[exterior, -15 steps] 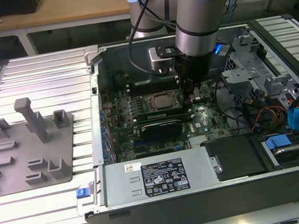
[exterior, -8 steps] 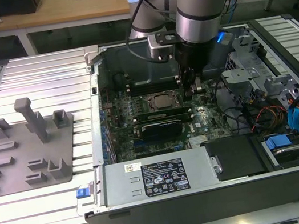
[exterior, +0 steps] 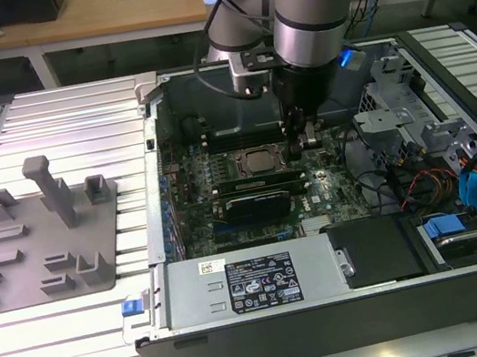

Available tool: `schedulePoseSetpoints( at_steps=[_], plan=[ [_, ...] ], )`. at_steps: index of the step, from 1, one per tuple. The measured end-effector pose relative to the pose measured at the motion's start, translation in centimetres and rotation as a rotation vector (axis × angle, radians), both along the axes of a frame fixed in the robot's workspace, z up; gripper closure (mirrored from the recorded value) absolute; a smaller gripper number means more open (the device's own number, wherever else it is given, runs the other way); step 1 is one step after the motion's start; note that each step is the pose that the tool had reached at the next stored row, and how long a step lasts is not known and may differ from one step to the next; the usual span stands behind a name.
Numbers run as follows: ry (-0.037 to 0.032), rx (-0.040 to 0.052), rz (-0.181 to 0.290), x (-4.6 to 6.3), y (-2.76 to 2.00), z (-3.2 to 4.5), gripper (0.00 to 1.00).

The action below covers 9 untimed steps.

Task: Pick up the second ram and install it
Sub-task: 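Press down the second ram until it locks into place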

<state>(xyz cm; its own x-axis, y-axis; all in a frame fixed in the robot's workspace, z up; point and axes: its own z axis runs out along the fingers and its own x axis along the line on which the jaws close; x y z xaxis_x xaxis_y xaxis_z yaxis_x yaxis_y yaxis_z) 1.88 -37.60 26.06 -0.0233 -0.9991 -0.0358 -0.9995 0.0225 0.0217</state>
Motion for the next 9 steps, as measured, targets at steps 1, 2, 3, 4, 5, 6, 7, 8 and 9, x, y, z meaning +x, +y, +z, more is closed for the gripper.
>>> schedulePoseSetpoints(
  at_steps=[1,2,3,4,5,6,7,8,9],
  plan=[
    [0.0000,0.0000,0.000,-0.2,0.00,0.00,0.92],
    [0.0000,0.0000,0.000,-0.5,0.00,0.00,0.92],
    [-0.0001,0.0000,0.000,-0.8,0.00,0.00,0.92],
    [-0.0001,0.0000,0.000,-0.9,0.00,0.00,0.92],
    [-0.0002,0.0000,0.000,-1.1,0.00,0.00,0.92],
    [-0.0002,0.0000,0.000,-1.2,0.00,0.00,0.92],
    [-0.0003,0.0000,0.000,-1.4,0.00,0.00,0.92],
    [-0.0004,0.0000,0.000,-1.6,0.00,0.00,0.92],
    [-0.0006,-0.0001,0.000,-2.0,0.00,0.00,0.92]
  ],
)
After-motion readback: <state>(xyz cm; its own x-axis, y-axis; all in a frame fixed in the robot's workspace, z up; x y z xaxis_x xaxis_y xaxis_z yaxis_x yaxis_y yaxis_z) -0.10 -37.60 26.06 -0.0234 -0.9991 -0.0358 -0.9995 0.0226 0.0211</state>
